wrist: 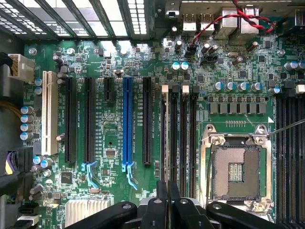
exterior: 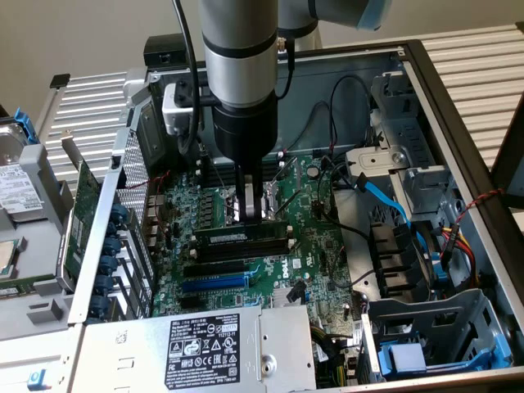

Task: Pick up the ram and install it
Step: 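Insert the ram into the slot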

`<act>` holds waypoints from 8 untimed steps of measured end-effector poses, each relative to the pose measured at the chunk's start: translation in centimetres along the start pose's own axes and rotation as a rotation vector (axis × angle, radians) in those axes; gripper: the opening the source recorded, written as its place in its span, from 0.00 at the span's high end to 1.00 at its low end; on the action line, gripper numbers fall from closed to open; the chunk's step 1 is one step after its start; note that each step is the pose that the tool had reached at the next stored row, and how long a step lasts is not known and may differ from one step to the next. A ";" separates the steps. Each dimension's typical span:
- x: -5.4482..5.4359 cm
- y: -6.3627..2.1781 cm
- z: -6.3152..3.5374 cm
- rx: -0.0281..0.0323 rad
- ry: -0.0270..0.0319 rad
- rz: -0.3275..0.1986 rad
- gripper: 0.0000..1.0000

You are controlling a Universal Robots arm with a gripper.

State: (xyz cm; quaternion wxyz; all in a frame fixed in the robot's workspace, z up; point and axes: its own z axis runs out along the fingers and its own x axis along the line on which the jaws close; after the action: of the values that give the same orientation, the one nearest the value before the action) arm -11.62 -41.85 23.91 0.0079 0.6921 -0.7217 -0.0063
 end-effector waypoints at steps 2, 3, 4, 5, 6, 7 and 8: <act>0.0 0.00 0.05 0.0000 0.0000 0.000 0.87; 0.0 0.00 0.09 0.0000 -0.0001 0.000 0.87; 0.0 0.00 0.11 0.0000 0.0000 0.000 0.87; 0.0 -0.01 0.12 0.0000 0.0000 0.000 0.87; 0.0 -0.01 0.14 0.0000 0.0000 0.000 0.87; 0.0 0.00 0.15 -0.0001 0.0000 0.000 0.87; 0.1 0.00 0.17 -0.0001 0.0001 0.000 0.87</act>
State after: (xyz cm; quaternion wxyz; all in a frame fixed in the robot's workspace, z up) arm -11.62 -41.90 23.74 0.0079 0.6921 -0.7217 -0.0063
